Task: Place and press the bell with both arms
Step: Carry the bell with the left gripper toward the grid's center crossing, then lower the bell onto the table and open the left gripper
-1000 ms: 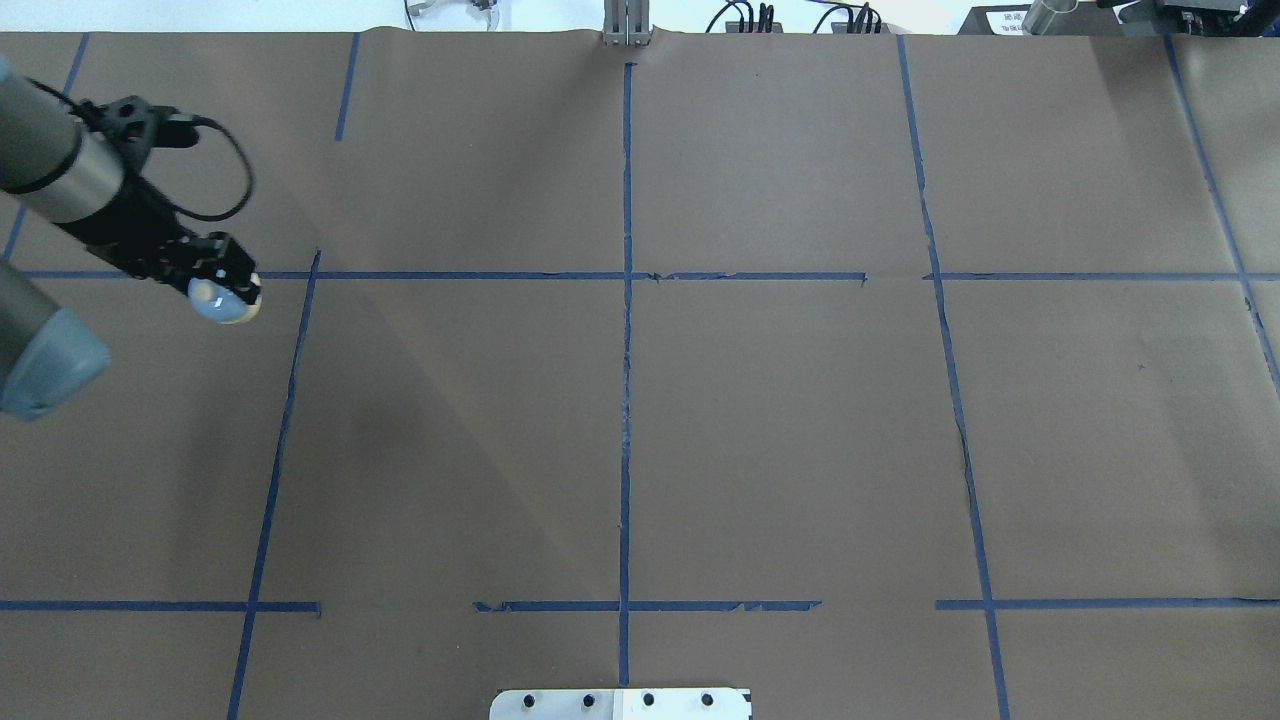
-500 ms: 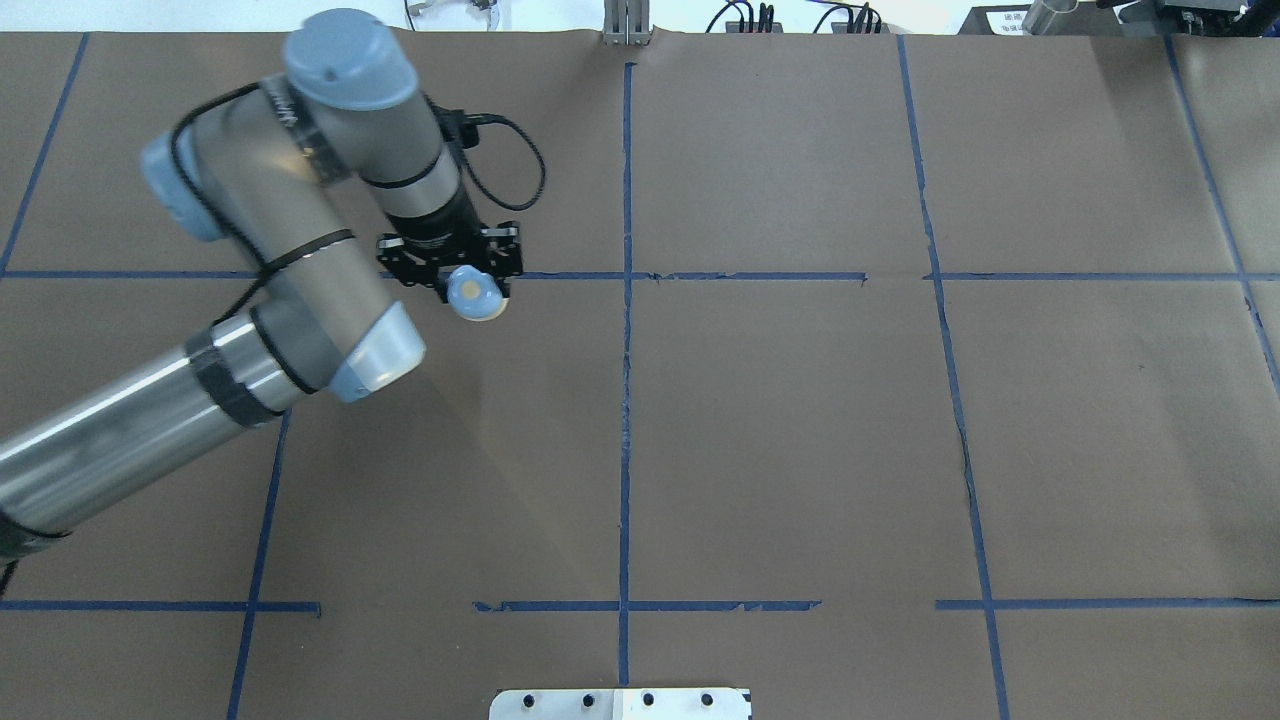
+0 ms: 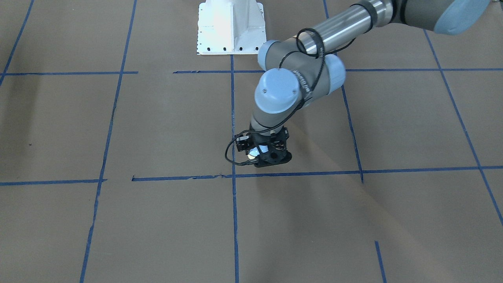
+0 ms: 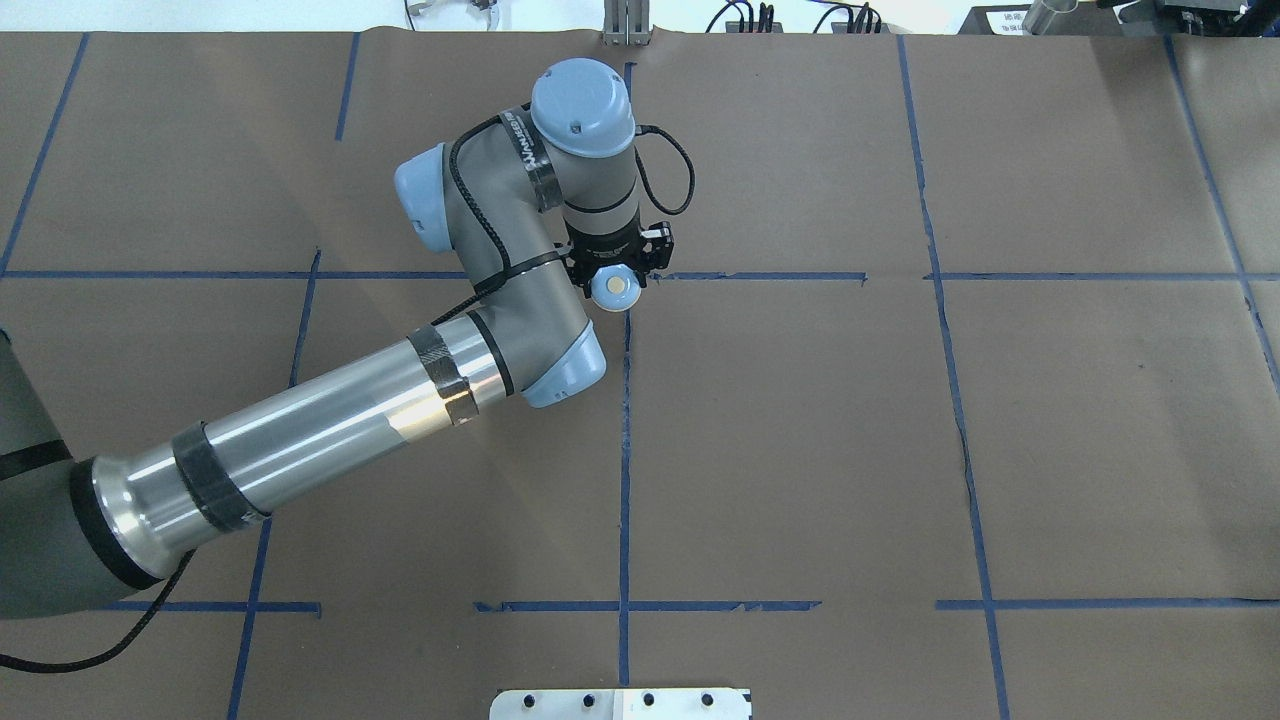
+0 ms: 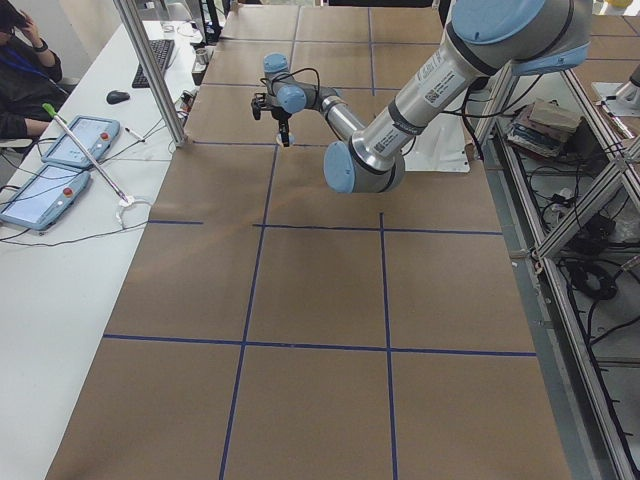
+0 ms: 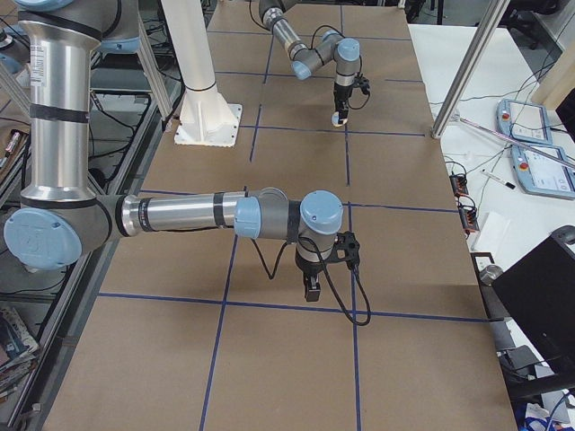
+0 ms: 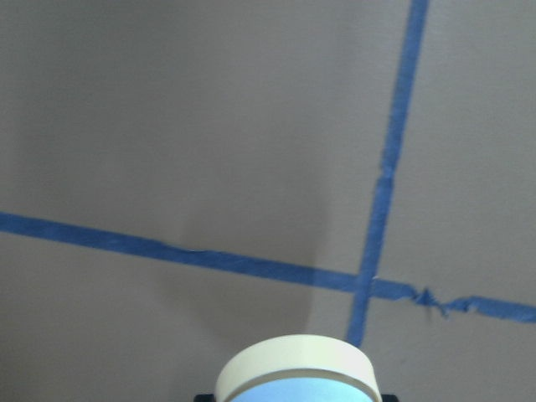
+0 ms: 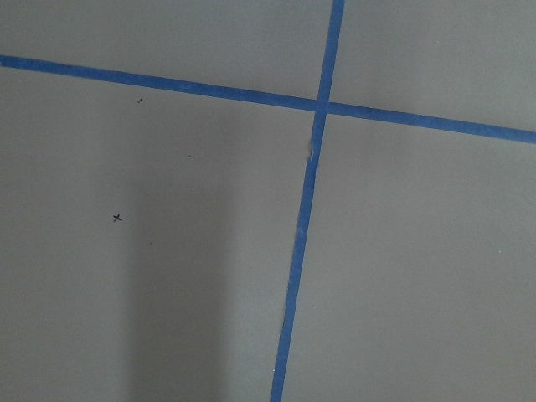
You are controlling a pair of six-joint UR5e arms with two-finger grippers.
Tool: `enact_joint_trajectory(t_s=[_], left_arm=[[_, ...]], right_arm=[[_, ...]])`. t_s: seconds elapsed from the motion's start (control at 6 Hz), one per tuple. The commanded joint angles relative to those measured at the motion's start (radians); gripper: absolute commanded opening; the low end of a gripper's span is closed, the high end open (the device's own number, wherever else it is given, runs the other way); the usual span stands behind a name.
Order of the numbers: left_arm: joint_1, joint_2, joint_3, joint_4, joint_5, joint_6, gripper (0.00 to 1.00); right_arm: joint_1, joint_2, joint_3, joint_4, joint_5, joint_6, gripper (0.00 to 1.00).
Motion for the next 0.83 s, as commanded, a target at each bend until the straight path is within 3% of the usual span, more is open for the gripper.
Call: enact_joint_trajectory(t_s=[0.0, 0.5, 0.67], left_arm=[[0.022, -0.016, 0.039, -0.028, 0.027, -0.003, 0.02], [0.019, -0.015, 0.034, -0.018, -0.001, 0.007, 0.05], [0.015, -0.010, 0.032, -0.021, 0.001, 0.010, 0.95]], right_arm=[[0.000, 0.000, -0.001, 0.000, 0.000, 0.001, 1.00], [0.000, 0.000, 0.001, 0.000, 0.000, 0.003, 1.00], [0.000, 0.000, 0.001, 0.000, 0.000, 0.003, 1.00]])
